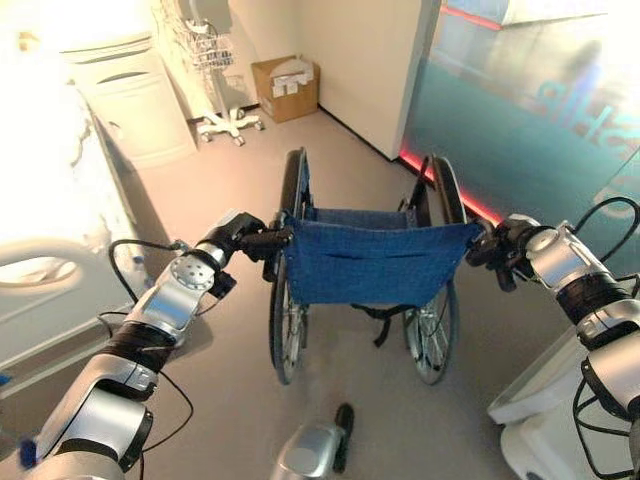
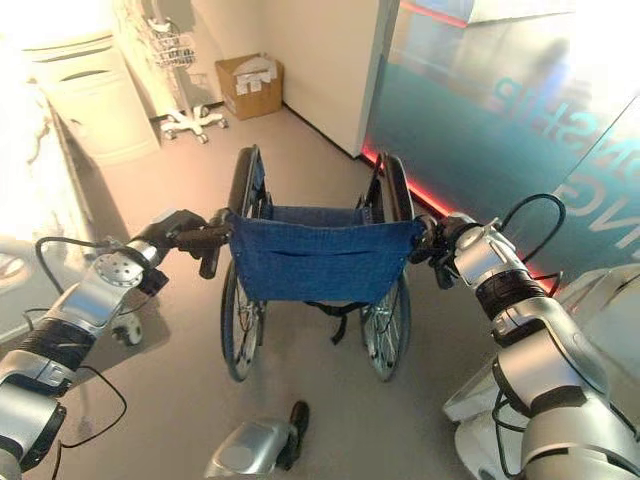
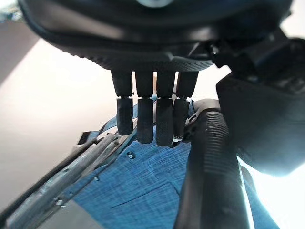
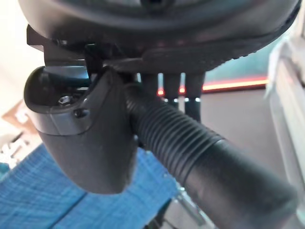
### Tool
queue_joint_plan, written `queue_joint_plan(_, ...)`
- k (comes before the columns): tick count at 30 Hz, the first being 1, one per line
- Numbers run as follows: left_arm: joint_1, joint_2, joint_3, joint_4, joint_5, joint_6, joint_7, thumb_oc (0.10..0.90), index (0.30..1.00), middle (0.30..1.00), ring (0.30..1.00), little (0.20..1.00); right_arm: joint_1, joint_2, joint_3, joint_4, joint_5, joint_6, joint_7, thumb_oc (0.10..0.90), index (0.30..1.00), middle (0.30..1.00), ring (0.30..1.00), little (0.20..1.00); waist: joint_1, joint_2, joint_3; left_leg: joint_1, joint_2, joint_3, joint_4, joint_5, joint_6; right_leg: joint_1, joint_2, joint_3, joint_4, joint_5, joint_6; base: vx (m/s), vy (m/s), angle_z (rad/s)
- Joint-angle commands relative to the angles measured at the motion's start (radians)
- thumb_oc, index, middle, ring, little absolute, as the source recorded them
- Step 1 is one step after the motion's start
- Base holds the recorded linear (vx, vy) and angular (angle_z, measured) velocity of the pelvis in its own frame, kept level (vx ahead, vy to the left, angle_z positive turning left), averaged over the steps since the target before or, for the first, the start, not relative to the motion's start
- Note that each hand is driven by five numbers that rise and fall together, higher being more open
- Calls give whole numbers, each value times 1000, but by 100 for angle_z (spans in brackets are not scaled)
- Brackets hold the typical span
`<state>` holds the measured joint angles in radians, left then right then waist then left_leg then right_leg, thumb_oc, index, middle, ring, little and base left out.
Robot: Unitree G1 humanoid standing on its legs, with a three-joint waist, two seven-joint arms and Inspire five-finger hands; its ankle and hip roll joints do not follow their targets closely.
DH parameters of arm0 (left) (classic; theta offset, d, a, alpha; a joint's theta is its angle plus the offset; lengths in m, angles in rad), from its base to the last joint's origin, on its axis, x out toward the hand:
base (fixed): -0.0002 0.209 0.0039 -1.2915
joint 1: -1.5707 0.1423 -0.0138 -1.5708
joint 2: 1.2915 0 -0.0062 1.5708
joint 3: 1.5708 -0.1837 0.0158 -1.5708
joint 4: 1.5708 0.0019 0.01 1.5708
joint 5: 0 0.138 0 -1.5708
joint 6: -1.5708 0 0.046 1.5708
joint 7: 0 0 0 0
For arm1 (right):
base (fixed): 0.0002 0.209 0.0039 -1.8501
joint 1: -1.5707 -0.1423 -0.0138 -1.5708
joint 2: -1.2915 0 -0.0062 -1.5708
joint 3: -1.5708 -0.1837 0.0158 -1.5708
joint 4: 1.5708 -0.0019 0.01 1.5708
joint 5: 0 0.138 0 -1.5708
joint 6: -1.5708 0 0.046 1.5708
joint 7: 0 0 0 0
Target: Push the wheelchair next to the bed
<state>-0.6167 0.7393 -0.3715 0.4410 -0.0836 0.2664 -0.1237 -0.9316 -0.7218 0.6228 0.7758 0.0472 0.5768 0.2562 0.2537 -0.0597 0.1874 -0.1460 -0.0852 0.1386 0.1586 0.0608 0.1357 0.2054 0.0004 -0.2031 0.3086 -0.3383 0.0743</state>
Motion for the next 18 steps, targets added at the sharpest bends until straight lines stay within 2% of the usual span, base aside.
queue_joint_plan(1,63,-52,-74,121,55,7,24,400,300,300,300,300,-64,-30,51,-196,-81,-332,70,400,300,300,300,300,3,-3,-1,0,-19,-80,-22,-24,-29,-67,7,60,332,511,103,399,80,15)
queue_joint_plan(2,61,-50,-77,122,56,2,20,400,300,300,300,300,-62,-33,48,-198,-81,-328,71,400,300,300,300,300,-1,3,0,10,-20,-101,-19,-31,-26,-98,-16,54,353,508,96,417,25,40)
queue_joint_plan(3,57,-52,-85,128,63,-5,15,400,300,300,300,300,-61,-32,50,-196,-82,-327,70,400,300,300,300,300,-15,12,8,41,-22,-141,-11,-49,-21,-171,-67,47,370,498,83,273,-31,39)
queue_joint_plan(4,56,-54,-87,131,66,-9,14,400,300,300,300,300,-63,-31,52,-197,-82,-322,69,400,300,300,300,300,-19,20,7,49,-13,-152,-12,-50,-22,-198,-65,50,363,494,77,342,-112,27)
queue_joint_plan(5,46,-59,-98,141,75,-19,13,400,300,300,300,300,-70,-26,58,-195,-80,-309,61,400,300,300,300,300,-39,28,24,83,-12,-195,-1,-68,-22,-277,-91,63,339,471,62,212,-118,21)
queue_joint_plan(6,43,-61,-101,144,75,-21,14,400,300,300,300,300,-71,-24,60,-193,-81,-308,60,400,300,300,300,300,-44,32,25,88,-9,-208,2,-72,-23,-298,-96,66,318,476,58,341,-214,24)
queue_joint_plan(7,24,-61,-119,153,74,-32,6,400,300,300,300,300,-83,-25,69,-187,-81,-290,55,400,300,300,300,300,-68,27,46,106,-18,-256,28,-102,-23,-370,-123,96,219,488,56,293,-203,45)
queue_joint_plan(9,10,-57,-130,153,72,-42,0,400,300,300,300,300,-90,-31,71,-189,-89,-277,53,400,300,300,300,300,-85,16,64,114,-27,-286,49,-128,-28,-392,-142,115,125,492,59,325,-257,75)
queue_joint_plan(10,-12,-49,-139,149,79,-53,-24,400,300,300,300,300,-110,-41,77,-185,-95,-259,54,400,300,300,300,300,-103,-9,85,133,-41,-325,71,-171,-40,-410,-177,142,-52,520,73,438,-360,87)
queue_joint_plan(12,-40,-42,-151,138,92,-54,-48,400,300,300,300,300,-143,-57,87,-181,-98,-236,63,400,300,300,300,300,-117,-27,100,175,-37,-385,62,-206,-62,-410,-192,149,-271,532,96,438,-355,77)
queue_joint_plan(14,-47,-44,-147,124,117,-49,-58,400,300,300,300,300,-184,-70,100,-196,-106,-201,89,400,300,300,300,300,-115,-43,102,190,-26,-408,54,-218,-80,-381,-192,150,-358,548,113,295,-283,95)
queue_joint_plan(18,-30,-45,-149,88,136,-38,-75,400,300,300,300,300,-233,-85,126,-220,-95,-125,123,400,300,300,300,300,-110,-72,89,179,-23,-429,72,-237,-94,-351,-191,187,-293,555,110,265,-261,74)
